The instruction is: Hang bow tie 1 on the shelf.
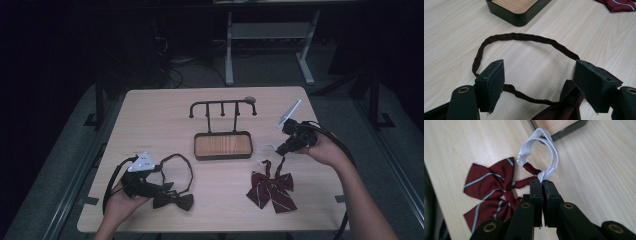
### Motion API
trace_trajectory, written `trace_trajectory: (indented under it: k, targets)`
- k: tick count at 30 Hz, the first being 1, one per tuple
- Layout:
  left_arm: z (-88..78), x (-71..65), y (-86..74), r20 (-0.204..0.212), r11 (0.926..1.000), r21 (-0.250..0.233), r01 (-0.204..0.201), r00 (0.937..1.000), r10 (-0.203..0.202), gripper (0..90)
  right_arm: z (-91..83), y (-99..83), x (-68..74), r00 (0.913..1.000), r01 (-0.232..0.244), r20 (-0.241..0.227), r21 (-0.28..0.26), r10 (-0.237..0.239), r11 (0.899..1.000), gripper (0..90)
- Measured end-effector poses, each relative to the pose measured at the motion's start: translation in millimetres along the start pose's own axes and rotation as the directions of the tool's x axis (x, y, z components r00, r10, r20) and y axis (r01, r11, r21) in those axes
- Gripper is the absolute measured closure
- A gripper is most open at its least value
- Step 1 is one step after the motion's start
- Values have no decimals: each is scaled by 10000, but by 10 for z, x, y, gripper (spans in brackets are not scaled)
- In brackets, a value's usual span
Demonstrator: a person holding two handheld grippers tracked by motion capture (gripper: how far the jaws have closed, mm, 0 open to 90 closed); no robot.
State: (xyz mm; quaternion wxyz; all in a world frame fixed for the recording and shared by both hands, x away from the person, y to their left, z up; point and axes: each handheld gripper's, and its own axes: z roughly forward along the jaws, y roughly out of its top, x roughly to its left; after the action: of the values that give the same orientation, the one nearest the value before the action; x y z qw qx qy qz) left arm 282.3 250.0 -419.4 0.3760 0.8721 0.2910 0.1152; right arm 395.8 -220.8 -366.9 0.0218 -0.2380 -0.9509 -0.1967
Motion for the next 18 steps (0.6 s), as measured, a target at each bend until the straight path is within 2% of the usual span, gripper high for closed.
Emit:
trace_trajectory:
  k: [9,18]
  targets:
    - [0,1,-2,-9,10000,-8,15,10000,-15,254,-127,101,99,9991,411,-97,19,-410,9992,868]
    - [-5,4,-2,-30,10000,-5,-20,10000,20,253,-280,187,181,9971,767,0,-197,-767,9969,869]
